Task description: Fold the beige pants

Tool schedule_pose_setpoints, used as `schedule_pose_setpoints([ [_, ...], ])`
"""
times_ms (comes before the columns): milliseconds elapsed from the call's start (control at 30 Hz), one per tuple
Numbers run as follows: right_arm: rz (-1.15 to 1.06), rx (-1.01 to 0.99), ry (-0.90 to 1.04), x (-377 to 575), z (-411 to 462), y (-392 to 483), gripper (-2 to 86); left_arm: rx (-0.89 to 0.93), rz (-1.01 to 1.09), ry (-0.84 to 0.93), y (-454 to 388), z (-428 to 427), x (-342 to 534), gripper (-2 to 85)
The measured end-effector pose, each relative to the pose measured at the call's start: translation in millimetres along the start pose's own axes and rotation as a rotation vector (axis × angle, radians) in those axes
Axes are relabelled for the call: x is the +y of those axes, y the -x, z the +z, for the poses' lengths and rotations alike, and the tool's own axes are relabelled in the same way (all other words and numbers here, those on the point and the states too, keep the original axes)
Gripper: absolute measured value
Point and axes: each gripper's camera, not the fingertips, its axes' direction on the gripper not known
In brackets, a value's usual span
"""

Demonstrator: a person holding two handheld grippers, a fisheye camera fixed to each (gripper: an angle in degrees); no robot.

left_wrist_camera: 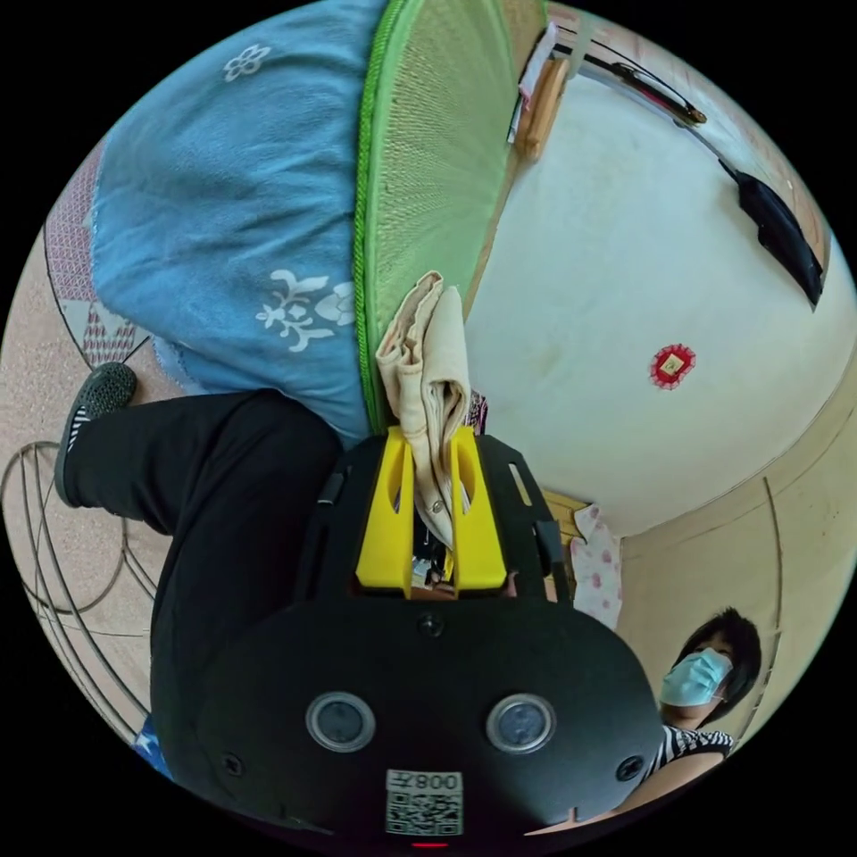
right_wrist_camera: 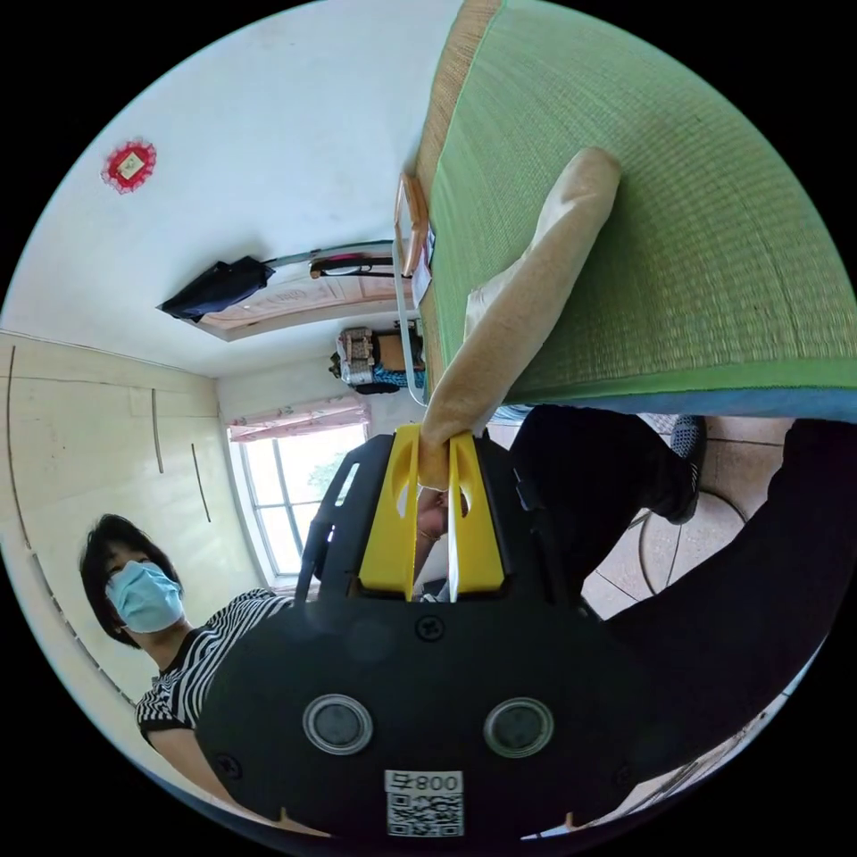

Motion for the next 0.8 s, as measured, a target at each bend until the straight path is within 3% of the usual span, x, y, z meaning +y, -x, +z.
schedule_pose_setpoints([
  [400, -0.056, -0.094, -0.089, 32, -113, -16, 4.7, -0.062, 0.105, 0.073, -119, 123, 84, 7.1],
  [633, -0.151, -0.107, -0.163, 27, -210, 8, 3.2, -0.079, 0.224, 0.171, -217, 253, 130, 6.6],
  [800, -0.323, -0.093, -0.254, -1, -327, 76, 2.1, -0.006, 0.356, 0.253, -311, 379, 160, 6.4],
])
